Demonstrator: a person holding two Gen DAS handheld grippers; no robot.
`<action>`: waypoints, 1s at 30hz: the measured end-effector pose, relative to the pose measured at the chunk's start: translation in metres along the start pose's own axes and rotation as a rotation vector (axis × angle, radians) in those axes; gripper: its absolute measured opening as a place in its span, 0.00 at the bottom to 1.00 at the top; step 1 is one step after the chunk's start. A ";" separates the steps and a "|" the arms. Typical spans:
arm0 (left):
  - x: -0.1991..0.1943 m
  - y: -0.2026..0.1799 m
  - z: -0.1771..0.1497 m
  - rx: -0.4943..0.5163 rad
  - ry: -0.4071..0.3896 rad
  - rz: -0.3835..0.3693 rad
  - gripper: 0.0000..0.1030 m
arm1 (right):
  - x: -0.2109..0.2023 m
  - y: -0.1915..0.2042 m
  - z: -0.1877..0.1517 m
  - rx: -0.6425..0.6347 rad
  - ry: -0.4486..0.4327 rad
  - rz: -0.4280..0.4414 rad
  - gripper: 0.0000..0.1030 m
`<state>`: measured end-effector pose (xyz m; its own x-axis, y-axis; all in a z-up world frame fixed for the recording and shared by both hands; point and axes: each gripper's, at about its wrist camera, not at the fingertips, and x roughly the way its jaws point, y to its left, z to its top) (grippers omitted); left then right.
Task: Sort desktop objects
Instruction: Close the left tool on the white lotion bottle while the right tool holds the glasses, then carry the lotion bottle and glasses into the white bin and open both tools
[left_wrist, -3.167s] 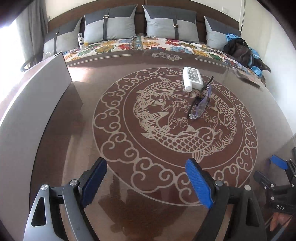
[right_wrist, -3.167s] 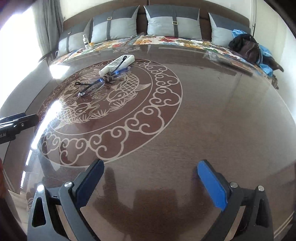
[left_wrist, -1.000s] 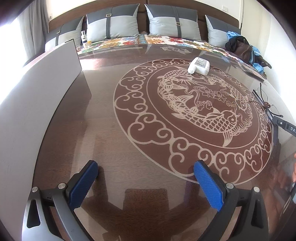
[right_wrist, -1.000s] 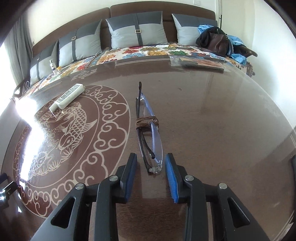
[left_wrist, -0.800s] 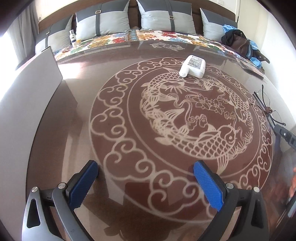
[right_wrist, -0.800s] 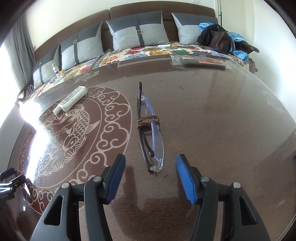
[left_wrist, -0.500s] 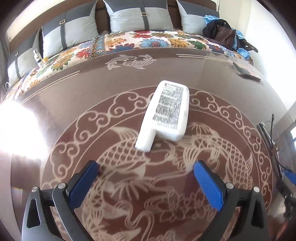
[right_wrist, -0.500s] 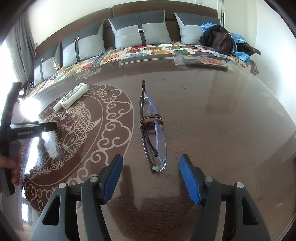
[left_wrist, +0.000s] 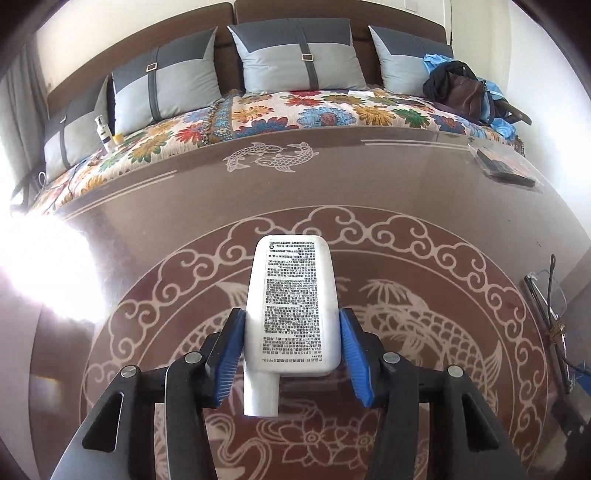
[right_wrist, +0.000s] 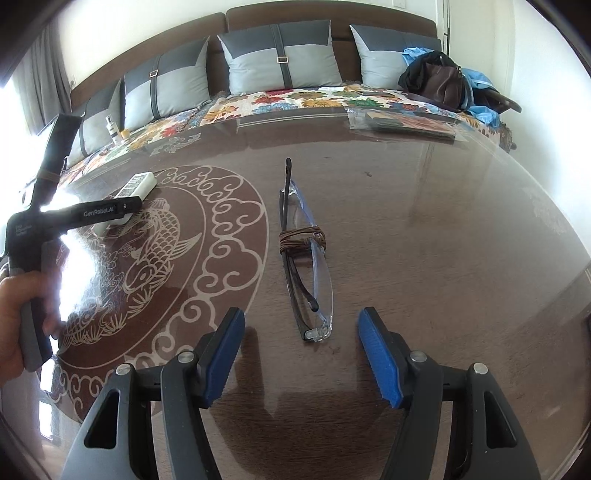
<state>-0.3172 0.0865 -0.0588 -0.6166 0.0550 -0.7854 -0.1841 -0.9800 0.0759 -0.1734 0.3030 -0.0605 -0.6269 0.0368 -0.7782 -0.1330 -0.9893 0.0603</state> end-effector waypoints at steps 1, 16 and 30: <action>-0.007 0.003 -0.010 0.005 -0.001 0.012 0.49 | -0.001 0.000 0.000 0.001 0.000 0.000 0.63; -0.079 0.031 -0.070 -0.044 -0.015 -0.010 0.49 | 0.026 0.020 0.034 -0.124 0.072 -0.008 0.52; -0.167 0.085 -0.098 -0.172 -0.095 -0.059 0.49 | -0.034 0.050 0.025 -0.054 0.148 0.240 0.26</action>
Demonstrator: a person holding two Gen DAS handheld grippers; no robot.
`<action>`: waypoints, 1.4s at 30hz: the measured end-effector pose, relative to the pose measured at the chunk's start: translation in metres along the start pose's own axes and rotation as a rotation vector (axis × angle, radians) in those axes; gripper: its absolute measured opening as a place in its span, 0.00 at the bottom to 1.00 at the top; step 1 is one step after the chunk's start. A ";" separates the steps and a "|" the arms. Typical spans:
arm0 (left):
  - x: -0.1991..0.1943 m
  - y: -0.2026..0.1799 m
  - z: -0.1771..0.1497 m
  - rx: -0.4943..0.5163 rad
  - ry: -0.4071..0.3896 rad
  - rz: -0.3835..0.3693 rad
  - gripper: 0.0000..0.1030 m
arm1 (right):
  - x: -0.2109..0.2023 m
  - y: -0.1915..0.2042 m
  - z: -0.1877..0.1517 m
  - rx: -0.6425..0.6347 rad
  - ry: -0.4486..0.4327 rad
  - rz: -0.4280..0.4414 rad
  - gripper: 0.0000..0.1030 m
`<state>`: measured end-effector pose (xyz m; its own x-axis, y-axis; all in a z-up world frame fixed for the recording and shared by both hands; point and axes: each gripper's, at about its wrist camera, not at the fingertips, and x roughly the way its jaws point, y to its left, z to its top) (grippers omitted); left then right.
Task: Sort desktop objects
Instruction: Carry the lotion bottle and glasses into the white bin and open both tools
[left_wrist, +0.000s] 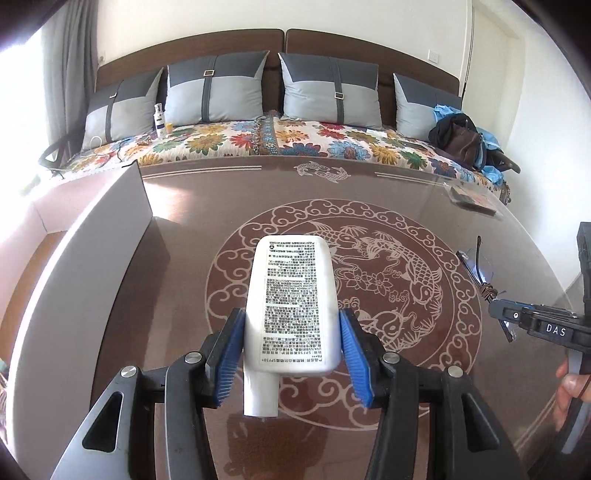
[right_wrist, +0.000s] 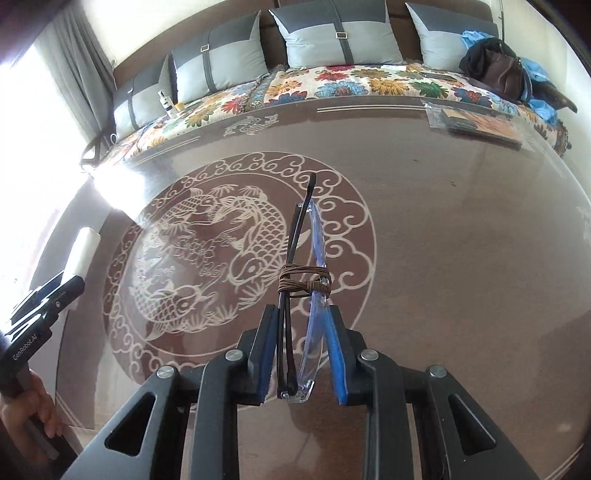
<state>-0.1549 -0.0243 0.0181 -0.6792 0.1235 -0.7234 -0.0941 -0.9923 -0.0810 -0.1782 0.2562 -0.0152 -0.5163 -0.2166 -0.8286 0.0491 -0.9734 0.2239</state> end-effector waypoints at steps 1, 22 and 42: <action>-0.009 0.007 -0.002 -0.016 -0.005 -0.006 0.49 | -0.006 0.005 -0.003 0.019 0.001 0.032 0.26; -0.138 0.302 -0.055 -0.389 0.024 0.236 0.49 | -0.028 0.410 -0.022 -0.318 0.041 0.559 0.26; -0.159 0.299 -0.088 -0.485 0.046 0.419 1.00 | 0.000 0.459 -0.036 -0.502 0.031 0.318 0.88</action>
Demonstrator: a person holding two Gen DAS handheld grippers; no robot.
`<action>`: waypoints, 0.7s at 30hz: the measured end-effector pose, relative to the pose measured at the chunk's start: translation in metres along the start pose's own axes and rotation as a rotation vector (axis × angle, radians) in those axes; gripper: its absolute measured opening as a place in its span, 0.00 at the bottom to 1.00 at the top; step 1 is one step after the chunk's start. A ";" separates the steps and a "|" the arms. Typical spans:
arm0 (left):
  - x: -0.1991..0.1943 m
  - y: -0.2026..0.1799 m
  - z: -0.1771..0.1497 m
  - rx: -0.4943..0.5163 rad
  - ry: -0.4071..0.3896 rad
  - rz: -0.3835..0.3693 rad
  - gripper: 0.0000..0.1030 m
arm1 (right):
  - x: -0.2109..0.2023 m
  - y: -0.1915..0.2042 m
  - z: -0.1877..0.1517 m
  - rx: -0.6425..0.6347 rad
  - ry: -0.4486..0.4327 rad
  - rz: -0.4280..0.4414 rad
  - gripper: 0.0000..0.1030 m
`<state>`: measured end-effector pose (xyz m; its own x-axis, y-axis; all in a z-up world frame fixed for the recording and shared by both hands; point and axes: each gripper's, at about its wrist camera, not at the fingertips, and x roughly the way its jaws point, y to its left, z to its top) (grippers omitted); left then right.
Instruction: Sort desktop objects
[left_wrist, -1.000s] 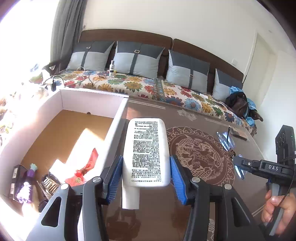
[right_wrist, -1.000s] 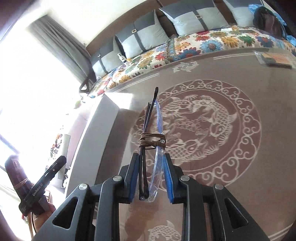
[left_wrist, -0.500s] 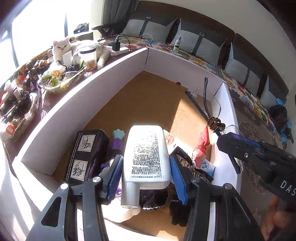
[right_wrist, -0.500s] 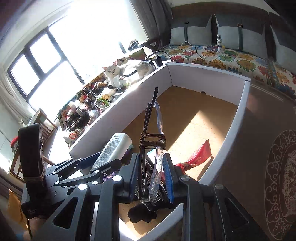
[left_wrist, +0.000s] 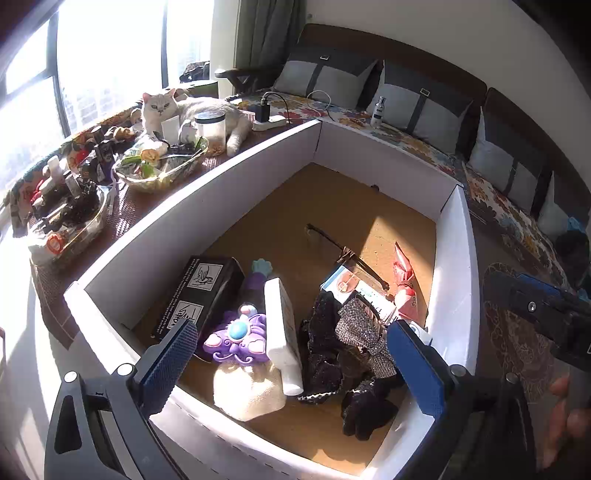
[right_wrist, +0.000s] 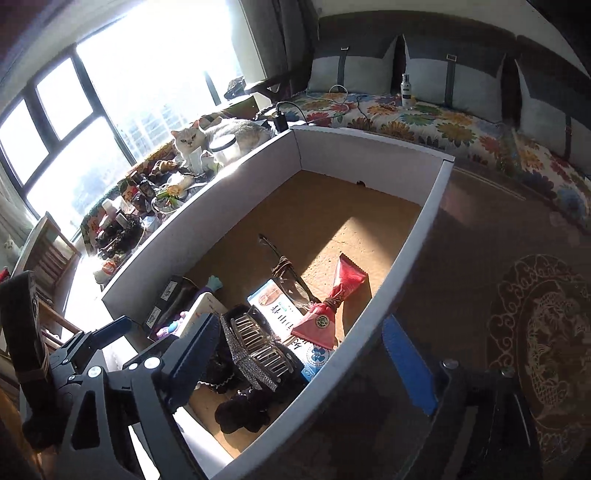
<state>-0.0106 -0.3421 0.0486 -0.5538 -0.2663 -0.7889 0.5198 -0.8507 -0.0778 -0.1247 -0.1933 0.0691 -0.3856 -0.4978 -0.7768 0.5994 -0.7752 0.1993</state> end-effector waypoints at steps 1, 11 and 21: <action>-0.003 -0.002 0.002 0.003 0.006 0.065 1.00 | -0.003 -0.001 0.002 -0.011 0.002 -0.015 0.88; -0.029 0.009 -0.002 -0.135 0.053 0.045 1.00 | -0.025 -0.004 0.004 -0.072 -0.023 -0.037 0.88; -0.030 0.020 0.003 -0.094 0.036 0.219 1.00 | -0.025 0.015 0.007 -0.159 -0.007 -0.030 0.88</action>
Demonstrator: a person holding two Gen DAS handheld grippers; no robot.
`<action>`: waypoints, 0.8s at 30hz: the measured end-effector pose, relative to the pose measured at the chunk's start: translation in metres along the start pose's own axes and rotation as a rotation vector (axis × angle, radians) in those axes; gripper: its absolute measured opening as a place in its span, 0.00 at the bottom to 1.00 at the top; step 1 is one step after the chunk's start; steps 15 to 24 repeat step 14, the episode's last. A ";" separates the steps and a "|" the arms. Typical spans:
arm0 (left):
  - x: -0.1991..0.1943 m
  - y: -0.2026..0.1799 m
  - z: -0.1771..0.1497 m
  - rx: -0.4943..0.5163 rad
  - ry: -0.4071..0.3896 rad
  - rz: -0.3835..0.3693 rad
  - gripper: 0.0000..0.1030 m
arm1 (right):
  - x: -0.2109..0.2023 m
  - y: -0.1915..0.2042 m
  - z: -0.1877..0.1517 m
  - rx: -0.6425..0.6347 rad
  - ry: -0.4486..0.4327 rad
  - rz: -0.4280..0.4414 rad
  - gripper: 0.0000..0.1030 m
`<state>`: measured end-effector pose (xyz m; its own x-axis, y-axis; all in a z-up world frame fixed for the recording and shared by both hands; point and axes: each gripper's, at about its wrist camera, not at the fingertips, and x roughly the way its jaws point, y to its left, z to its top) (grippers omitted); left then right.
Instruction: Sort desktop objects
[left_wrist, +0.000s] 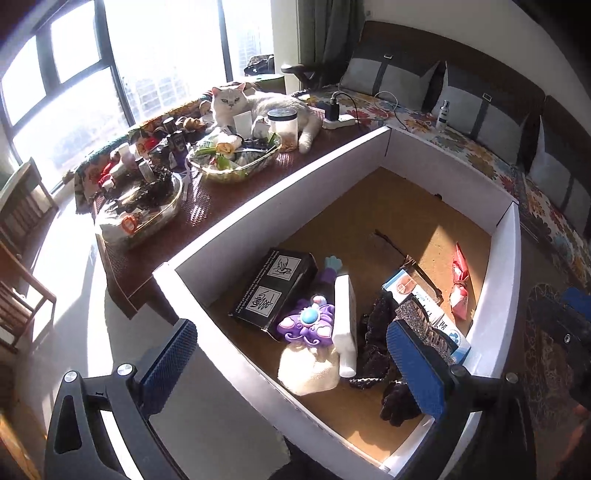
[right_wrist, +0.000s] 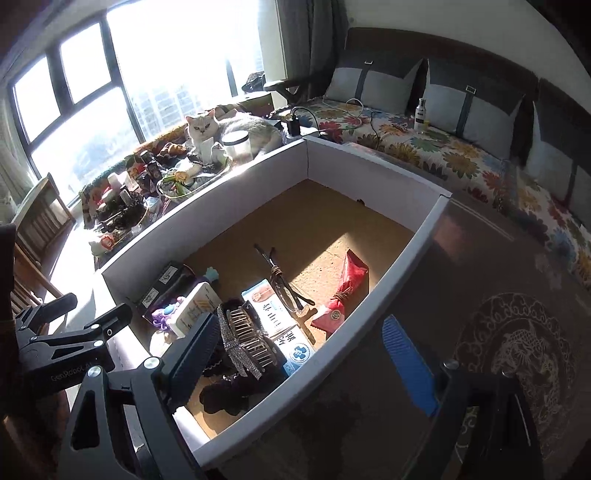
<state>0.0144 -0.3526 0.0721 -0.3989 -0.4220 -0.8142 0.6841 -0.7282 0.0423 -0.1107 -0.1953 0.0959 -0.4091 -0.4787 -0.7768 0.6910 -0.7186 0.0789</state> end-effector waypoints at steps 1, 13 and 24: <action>0.000 0.000 0.000 0.001 -0.004 0.006 1.00 | 0.000 0.003 0.001 -0.007 0.000 0.004 0.88; -0.010 -0.003 -0.007 0.024 -0.122 0.067 1.00 | 0.009 0.015 0.002 -0.039 0.024 0.008 0.88; -0.012 -0.003 -0.006 0.024 -0.123 0.059 1.00 | 0.009 0.015 0.003 -0.040 0.024 0.008 0.88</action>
